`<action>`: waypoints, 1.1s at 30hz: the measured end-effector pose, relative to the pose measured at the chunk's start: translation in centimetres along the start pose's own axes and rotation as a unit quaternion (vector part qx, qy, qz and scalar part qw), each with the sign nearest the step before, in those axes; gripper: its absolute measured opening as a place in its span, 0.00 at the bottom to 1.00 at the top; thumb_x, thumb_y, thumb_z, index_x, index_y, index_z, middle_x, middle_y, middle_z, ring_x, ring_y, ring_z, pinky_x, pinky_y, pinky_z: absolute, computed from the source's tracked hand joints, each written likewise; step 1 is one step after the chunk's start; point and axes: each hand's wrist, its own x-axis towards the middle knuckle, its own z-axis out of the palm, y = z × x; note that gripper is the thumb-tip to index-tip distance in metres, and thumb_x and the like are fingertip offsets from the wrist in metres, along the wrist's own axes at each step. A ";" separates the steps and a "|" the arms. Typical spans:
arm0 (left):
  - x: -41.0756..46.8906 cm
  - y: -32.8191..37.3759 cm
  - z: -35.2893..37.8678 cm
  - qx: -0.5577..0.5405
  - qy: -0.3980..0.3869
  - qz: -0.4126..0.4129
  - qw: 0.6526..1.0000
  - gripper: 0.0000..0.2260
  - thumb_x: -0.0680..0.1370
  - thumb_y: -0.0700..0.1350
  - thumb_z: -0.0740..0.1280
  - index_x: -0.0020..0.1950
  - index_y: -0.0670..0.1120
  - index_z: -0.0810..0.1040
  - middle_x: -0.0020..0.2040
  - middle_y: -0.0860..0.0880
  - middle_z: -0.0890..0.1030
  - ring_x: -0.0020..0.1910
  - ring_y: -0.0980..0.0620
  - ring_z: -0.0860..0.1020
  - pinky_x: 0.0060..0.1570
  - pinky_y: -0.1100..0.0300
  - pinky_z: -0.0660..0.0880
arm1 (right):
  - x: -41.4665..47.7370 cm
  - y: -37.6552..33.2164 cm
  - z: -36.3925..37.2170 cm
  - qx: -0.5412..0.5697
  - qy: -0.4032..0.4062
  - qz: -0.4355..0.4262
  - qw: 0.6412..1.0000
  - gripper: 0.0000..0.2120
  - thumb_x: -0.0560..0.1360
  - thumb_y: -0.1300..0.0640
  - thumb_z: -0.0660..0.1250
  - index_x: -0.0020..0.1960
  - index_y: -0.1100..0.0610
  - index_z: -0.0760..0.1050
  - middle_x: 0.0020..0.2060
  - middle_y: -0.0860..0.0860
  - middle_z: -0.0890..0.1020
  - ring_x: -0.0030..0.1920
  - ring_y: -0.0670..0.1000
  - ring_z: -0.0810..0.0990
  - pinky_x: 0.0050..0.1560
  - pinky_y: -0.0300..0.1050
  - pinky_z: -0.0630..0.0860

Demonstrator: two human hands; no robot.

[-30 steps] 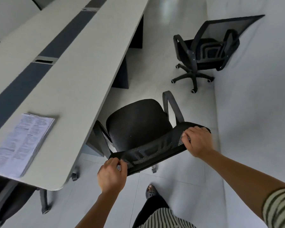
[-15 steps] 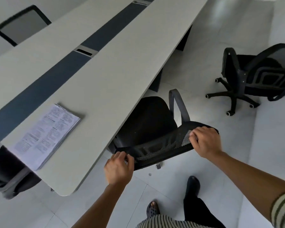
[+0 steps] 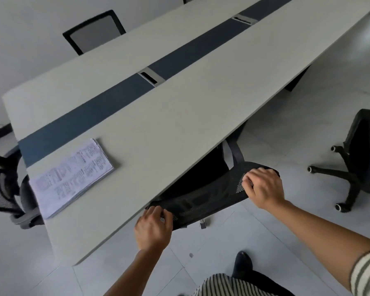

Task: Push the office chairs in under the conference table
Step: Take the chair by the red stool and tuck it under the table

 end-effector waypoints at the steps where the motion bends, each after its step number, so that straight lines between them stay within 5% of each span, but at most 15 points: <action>1: 0.3 0.6 0.3 -0.001 0.005 -0.012 1.000 0.14 0.71 0.51 0.56 0.28 0.46 0.70 0.28 0.49 0.75 0.28 0.45 0.72 0.28 0.59 0.66 | 1.1 0.6 0.2 0.006 -0.002 -0.012 1.000 0.16 0.75 0.54 0.57 0.31 0.57 0.74 0.28 0.51 0.78 0.32 0.56 0.75 0.37 0.50 0.68; 9: 3.0 6.6 3.0 0.000 0.009 -0.121 0.993 0.11 0.71 0.46 0.64 0.29 0.45 0.73 0.29 0.50 0.76 0.30 0.47 0.74 0.31 0.59 0.63 | 11.5 4.8 1.7 0.032 -0.046 -0.111 0.992 0.17 0.73 0.53 0.55 0.33 0.57 0.77 0.32 0.51 0.81 0.35 0.58 0.78 0.40 0.48 0.69; 17: 4.1 8.0 4.7 0.031 -0.006 -0.080 0.996 0.10 0.70 0.47 0.62 0.30 0.47 0.73 0.30 0.51 0.75 0.31 0.49 0.74 0.30 0.59 0.66 | 14.6 6.7 2.0 0.037 -0.097 -0.154 0.983 0.15 0.72 0.51 0.56 0.35 0.56 0.78 0.35 0.51 0.82 0.36 0.58 0.79 0.39 0.48 0.71; 22: 4.2 8.1 4.1 0.029 -0.032 -0.074 0.996 0.10 0.72 0.49 0.59 0.32 0.48 0.73 0.31 0.51 0.76 0.33 0.49 0.74 0.31 0.56 0.69 | 16.8 5.1 1.1 0.031 -0.212 0.004 0.977 0.08 0.70 0.46 0.68 0.46 0.48 0.82 0.47 0.47 0.83 0.51 0.56 0.79 0.49 0.45 0.69; 25: 4.3 8.0 3.9 0.024 -0.042 -0.077 0.996 0.11 0.72 0.51 0.57 0.34 0.48 0.73 0.33 0.52 0.76 0.35 0.49 0.75 0.34 0.56 0.70 | 17.7 4.4 1.7 -0.061 -0.257 0.061 0.962 0.19 0.68 0.42 0.69 0.56 0.48 0.78 0.57 0.52 0.80 0.62 0.56 0.73 0.59 0.50 0.66; 30: 3.5 6.1 3.3 0.057 -0.109 -0.135 0.983 0.15 0.76 0.58 0.55 0.44 0.50 0.76 0.48 0.50 0.77 0.53 0.47 0.73 0.54 0.50 0.68 | 16.7 4.0 0.9 -0.101 -0.336 0.128 0.928 0.26 0.71 0.38 0.63 0.63 0.51 0.72 0.59 0.56 0.79 0.59 0.59 0.76 0.53 0.48 0.71; 33: 3.1 5.3 2.6 0.048 -0.162 -0.186 0.968 0.19 0.77 0.61 0.52 0.50 0.50 0.74 0.55 0.48 0.74 0.57 0.44 0.71 0.52 0.48 0.69 | 14.7 5.1 -0.2 -0.034 -0.341 0.159 0.926 0.22 0.73 0.41 0.63 0.64 0.49 0.71 0.59 0.53 0.80 0.57 0.59 0.78 0.51 0.46 0.73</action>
